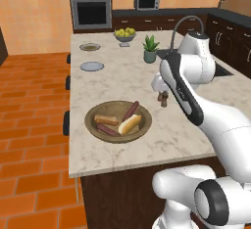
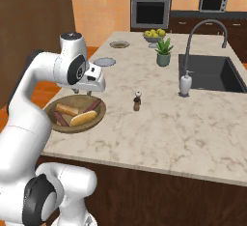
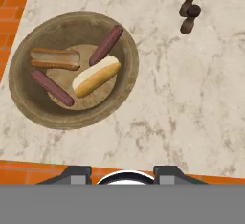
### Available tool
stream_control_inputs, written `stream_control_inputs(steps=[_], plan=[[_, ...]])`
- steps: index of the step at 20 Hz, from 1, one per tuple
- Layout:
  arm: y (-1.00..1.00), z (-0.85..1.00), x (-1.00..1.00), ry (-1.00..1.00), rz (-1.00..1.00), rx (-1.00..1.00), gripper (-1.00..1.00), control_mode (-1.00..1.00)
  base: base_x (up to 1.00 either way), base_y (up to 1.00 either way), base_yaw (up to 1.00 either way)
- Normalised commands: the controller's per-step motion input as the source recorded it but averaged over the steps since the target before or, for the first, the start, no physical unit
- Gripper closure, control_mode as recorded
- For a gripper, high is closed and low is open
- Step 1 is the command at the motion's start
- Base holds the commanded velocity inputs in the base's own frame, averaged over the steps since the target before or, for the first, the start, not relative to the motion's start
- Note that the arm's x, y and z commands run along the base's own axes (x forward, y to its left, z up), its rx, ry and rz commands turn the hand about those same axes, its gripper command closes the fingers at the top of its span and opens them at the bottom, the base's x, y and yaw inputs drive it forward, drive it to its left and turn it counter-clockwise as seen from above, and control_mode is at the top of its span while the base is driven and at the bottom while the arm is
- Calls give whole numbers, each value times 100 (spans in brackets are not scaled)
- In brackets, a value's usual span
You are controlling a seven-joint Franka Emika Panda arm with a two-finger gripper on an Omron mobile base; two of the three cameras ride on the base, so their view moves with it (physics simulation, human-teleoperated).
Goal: Place one bun and one sausage from the bowl on each plate.
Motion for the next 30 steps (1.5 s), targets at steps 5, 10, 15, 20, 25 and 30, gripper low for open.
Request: stream_control_inputs(steps=[5,10,15,20,25,30], plan=[[10,0,-49,-8,0,0,-100,-100,0,0,0],[41,-38,-73,-4,-14,0,-100,-100,0,0,0],[45,-53,6,0,-13,7,-100,-100,0,0,0],[25,-56,66,0,0,10,-100,-100,0,0,0],[8,-35,94,8,0,5,-100,-100,0,0,0],[24,-42,70,12,-3,-7,-100,-100,0,0,0]])
